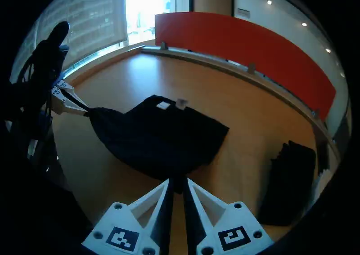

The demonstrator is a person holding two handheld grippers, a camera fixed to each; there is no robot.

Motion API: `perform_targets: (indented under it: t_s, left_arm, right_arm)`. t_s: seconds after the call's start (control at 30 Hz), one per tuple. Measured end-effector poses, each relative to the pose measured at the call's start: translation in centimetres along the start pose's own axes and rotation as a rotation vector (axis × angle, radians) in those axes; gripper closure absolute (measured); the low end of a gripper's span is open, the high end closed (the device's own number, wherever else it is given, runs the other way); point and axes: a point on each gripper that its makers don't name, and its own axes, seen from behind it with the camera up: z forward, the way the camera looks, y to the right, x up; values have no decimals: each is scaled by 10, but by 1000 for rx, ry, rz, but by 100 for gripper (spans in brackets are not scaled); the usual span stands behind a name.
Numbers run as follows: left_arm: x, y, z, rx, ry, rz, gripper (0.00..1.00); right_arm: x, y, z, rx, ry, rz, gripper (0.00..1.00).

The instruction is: Fold towel

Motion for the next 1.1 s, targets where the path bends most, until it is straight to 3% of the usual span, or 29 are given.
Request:
perform_targets:
  t_s: [0.2, 0.4, 0.8, 1.1]
  left_arm:
    - [1, 5, -13, -12, 8, -37, 87]
    - [0, 5, -17, -17, 11, -55, 87]
    - [21, -2, -8, -3, 31, -70, 87]
    - [48, -17, 16, 16, 53, -86, 87]
  right_arm:
    - [0, -5, -11, 10, -6, 11, 86]
    - [-2, -7, -14, 16, -12, 20, 86]
    - [9, 5, -4, 0, -17, -6, 86]
    - [23, 27, 23, -12, -29, -10, 86]
